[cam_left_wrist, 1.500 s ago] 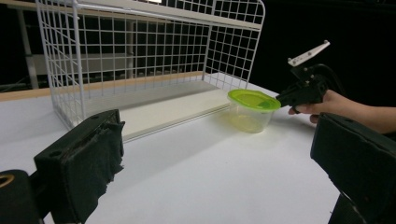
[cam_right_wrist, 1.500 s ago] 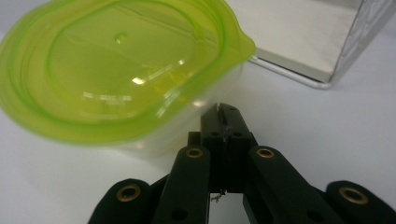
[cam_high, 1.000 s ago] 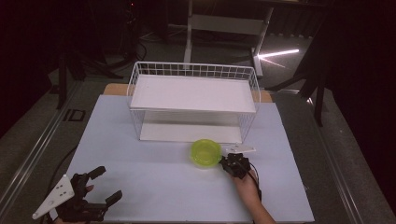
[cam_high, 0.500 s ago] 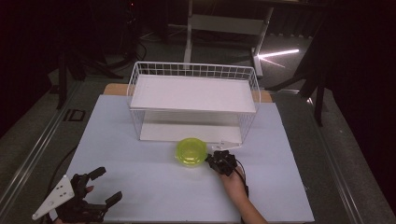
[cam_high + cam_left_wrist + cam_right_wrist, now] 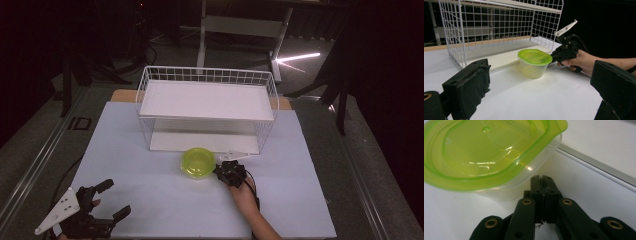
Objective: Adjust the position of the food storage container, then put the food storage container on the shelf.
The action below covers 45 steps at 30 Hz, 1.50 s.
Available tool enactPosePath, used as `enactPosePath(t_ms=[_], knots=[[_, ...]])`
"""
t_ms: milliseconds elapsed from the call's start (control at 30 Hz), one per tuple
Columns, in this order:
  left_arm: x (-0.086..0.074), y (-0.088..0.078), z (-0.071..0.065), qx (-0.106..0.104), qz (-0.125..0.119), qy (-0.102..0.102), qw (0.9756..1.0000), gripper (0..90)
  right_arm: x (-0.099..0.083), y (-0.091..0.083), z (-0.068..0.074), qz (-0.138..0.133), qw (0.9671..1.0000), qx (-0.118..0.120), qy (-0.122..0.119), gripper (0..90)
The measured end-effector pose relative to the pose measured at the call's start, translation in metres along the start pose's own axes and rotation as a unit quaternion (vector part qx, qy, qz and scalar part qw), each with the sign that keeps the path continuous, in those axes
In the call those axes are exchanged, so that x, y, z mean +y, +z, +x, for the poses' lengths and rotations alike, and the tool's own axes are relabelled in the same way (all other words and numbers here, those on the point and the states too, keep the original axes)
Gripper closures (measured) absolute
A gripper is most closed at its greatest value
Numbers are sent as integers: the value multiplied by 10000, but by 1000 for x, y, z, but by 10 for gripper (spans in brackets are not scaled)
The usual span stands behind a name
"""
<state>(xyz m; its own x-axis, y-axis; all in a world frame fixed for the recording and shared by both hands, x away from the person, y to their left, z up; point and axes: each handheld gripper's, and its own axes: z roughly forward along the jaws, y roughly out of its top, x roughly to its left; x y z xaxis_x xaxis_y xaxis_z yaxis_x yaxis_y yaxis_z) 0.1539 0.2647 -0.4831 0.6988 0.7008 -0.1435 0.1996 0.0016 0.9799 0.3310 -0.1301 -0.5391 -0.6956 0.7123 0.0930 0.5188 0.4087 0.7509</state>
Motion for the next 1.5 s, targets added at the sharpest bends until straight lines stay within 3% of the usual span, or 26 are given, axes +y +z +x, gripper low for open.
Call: enactPosePath(t_ms=[233,267,300,400,433,467,533,667,733,833,867,1000,1067,1133,1233,1333,1433,1500], knots=[[-1,3,0,-47,60,-39,10000,36,-4,-17,-1,-96,9999,-12,40,738],[-2,4,0,-43,113,1,9999,35,-4,-24,2,-144,9998,32,-132,597],[-2,5,-1,-37,183,40,9998,35,-4,-29,4,-149,9997,73,-197,544],[-2,8,-4,-98,380,98,9992,35,-5,-39,5,-197,9990,339,-202,290],[-2,8,-4,-98,380,98,9992,35,-5,-39,5,-197,9990,339,-202,290],[-3,11,-5,-167,526,92,9984,35,-8,-48,9,-231,9982,369,-414,204],[-3,14,-7,-236,638,77,9977,35,-9,-53,12,-212,9980,403,-434,141],[-3,18,-8,-355,703,80,9969,35,-11,-63,16,-241,9974,495,-463,141],[1,22,-12,-588,742,15,9955,35,-13,-74,22,-328,9977,219,-553,143],[3,24,-12,-657,763,-40,9949,35,-13,-77,23,-374,9976,176,-558,146],[6,30,-14,-780,895,-89,9929,35,-9,-84,23,-265,9973,258,-629,162],[9,33,-15,-792,957,-114,9922,35,-8,-90,24,-309,9971,271,-648,203],[13,38,-11,-806,1030,-177,9912,36,-7,-96,26,-627,9959,172,-623,222],[14,41,-10,-804,1061,-214,9909,43,-4,-97,23,-570,9969,352,-421,219],[19,51,-3,-774,1037,-284,9912,44,-1,-97,21,-655,9959,535,-325,219],[23,60,1,-781,1059,-297,9909,45,3,-97,24,-668,9958,518,-345,179],[28,71,5,-790,1076,-340,9905,55,7,-94,30,-540,9973,231,-447,141],[31,79,7,-776,1091,-372,9903,55,10,-91,31,-568,9974,190,-393,127]])
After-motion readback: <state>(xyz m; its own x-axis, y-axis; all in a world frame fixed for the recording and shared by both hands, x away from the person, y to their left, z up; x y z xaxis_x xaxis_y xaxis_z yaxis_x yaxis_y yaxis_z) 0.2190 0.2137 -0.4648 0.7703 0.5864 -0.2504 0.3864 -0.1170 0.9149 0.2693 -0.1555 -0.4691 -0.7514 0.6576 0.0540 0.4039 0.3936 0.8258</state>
